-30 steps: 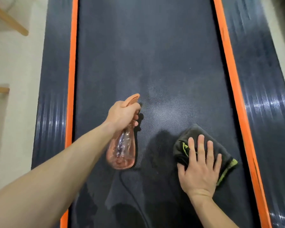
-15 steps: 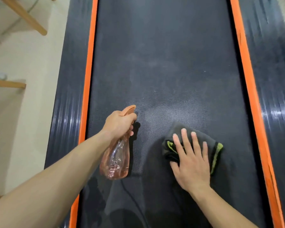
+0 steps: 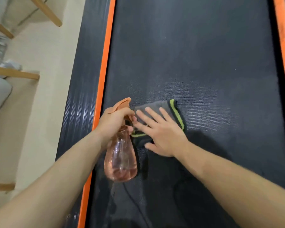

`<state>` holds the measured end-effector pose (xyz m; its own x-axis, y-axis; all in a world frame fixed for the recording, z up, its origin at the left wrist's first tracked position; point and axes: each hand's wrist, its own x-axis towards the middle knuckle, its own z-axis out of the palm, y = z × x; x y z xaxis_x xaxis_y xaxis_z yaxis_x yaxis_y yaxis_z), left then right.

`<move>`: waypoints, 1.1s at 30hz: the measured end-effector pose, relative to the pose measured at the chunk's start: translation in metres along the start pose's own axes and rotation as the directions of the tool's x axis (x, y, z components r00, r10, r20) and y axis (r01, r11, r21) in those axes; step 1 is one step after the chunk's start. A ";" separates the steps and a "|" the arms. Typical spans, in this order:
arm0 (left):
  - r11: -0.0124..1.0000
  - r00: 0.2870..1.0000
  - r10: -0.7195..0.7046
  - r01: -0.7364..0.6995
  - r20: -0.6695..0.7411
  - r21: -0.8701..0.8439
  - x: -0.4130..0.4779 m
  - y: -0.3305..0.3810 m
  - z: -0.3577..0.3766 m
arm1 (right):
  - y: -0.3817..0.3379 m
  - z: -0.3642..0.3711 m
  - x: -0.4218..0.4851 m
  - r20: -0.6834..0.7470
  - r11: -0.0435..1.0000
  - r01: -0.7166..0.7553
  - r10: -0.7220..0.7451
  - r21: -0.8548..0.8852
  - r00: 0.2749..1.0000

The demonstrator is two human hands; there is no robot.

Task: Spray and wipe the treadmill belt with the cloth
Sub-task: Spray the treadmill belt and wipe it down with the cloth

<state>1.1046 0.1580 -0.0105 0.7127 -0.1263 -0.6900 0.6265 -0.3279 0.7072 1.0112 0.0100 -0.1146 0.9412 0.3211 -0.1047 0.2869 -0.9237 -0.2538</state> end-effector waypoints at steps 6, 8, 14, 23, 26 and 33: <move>0.997 0.997 -0.004 -0.002 0.076 0.078 0.004 0.007 -0.004 | 0.142 -0.052 0.061 -0.065 0.902 -0.429 0.425 -0.057 0.903; 0.997 0.996 -0.015 0.009 0.083 0.074 0.004 0.005 -0.001 | 0.121 -0.039 0.050 -0.101 0.861 -0.508 0.508 0.028 0.855; 0.993 0.995 -0.020 0.008 0.098 0.119 0.004 0.005 0.025 | -0.004 0.011 -0.073 0.014 0.996 0.076 -0.077 0.048 0.997; 0.981 0.982 -0.020 -0.017 0.190 0.195 -0.002 0.003 0.051 | 0.073 -0.017 -0.052 -0.110 0.758 -0.644 0.652 0.101 0.750; 0.944 0.969 -0.013 -0.070 0.249 0.323 -0.009 -0.002 0.072 | 0.014 0.003 -0.117 -0.073 0.729 -0.673 0.683 0.127 0.726; 0.815 0.912 -0.064 -0.187 0.405 0.548 -0.027 -0.014 0.143 | -0.056 0.035 -0.231 0.013 0.696 -0.709 0.712 0.114 0.702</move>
<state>1.0313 0.0318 -0.0239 0.4822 -0.4739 -0.7368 0.2046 -0.7569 0.6207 0.7720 -0.0055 -0.1097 0.8626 -0.4302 -0.2663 -0.4878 -0.8468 -0.2120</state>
